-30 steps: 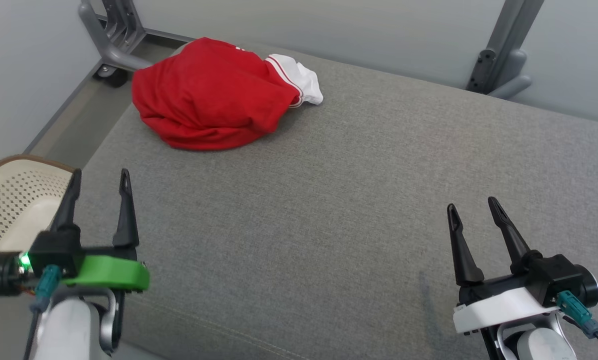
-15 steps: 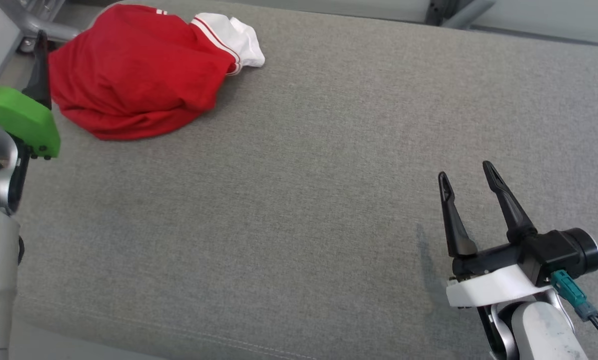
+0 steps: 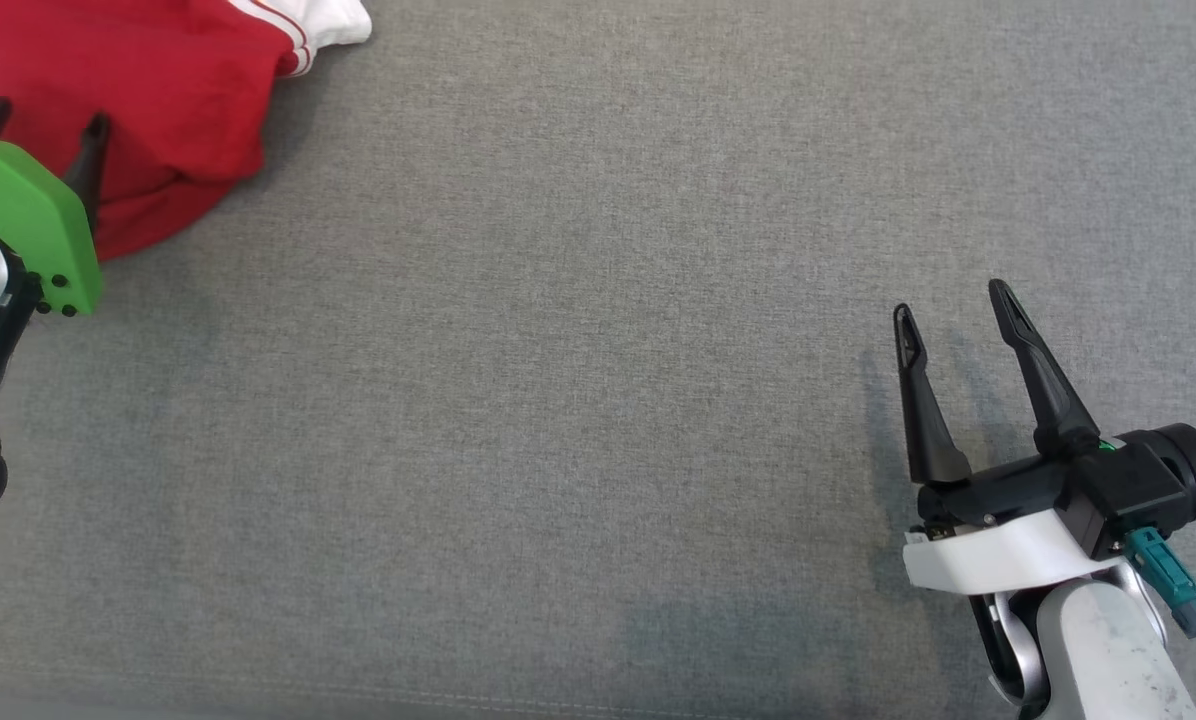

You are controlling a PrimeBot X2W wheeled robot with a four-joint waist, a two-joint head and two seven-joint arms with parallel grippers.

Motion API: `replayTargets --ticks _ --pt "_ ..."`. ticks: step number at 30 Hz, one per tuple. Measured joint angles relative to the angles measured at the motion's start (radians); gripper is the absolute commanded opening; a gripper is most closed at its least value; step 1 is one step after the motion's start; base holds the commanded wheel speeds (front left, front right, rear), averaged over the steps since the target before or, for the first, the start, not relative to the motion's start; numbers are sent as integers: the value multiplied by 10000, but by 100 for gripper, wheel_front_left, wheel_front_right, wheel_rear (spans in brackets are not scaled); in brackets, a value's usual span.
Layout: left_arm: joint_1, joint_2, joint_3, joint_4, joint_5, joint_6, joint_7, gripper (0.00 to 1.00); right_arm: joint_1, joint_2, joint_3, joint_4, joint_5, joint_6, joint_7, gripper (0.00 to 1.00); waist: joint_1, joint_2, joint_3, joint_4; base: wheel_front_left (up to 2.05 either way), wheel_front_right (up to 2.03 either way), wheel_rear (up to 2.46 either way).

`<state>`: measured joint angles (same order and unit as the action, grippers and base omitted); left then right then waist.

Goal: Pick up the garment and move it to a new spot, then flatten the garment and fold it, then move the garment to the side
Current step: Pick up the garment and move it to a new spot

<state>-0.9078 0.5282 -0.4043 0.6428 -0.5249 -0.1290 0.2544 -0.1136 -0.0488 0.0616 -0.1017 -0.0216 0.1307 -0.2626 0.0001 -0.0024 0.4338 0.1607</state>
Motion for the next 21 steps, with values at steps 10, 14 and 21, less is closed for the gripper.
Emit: replayTargets --ticks 10,14,21 --pt "-367 -75 -176 1672 -293 100 -604 100 -121 4 42 -33 -77 0 -2 100 0 0 547 -445 0 0 0" --pt "-640 -138 -203 2253 -180 251 -1093 100 -132 2 -2 -35 -92 0 0 100 0 0 616 -584 0 0 0" --pt "-963 -265 -430 3262 102 422 -1478 0 -130 0 -58 -33 -92 0 0 100 -1 0 571 -743 0 0 0"
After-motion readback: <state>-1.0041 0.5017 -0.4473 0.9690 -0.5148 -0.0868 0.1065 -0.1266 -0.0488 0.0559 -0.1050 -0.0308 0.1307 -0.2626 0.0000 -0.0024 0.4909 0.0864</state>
